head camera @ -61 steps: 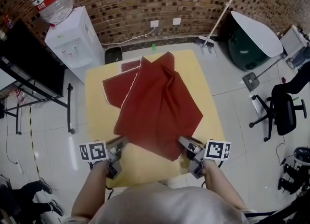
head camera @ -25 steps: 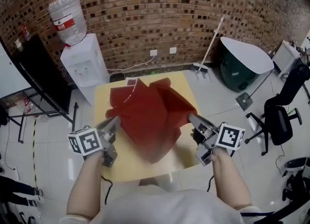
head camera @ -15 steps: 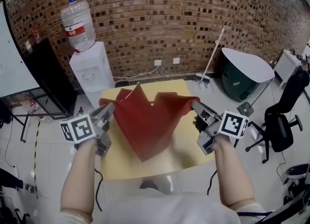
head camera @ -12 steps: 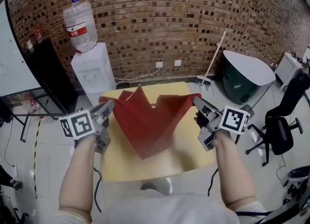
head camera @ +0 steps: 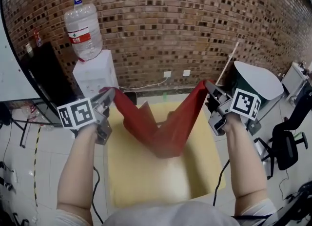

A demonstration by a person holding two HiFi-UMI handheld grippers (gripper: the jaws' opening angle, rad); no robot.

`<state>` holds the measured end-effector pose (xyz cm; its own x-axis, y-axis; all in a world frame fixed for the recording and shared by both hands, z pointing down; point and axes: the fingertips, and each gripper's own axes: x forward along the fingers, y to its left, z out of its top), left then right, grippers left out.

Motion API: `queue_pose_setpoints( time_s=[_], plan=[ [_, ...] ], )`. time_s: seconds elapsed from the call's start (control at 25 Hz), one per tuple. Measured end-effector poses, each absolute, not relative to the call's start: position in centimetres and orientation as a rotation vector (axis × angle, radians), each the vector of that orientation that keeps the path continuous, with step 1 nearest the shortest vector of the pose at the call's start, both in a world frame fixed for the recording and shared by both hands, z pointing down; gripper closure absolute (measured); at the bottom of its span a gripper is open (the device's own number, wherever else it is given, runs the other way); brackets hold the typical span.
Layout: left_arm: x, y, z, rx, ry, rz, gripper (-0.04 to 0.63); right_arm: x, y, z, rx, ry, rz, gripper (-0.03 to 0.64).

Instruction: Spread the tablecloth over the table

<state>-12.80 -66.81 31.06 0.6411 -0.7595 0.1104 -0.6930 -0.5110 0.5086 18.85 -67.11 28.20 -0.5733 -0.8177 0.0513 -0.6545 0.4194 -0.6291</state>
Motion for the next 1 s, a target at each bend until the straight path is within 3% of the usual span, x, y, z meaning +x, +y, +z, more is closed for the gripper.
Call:
queue_pose_setpoints(
  time_s=[0.52, 1.0],
  plan=[
    [-19.1, -85.1, 24.8, 2.37, -1.283, -0.16, 0.591, 19.4, -85.4, 19.6, -1.362, 2.363, -0.708, 0.604],
    [-19.8, -88.4, 21.8, 2.444, -1.369, -0.175, 0.591, 22.2, -89.1, 19.4, -1.423, 2.362, -0.624, 0.604]
  ],
)
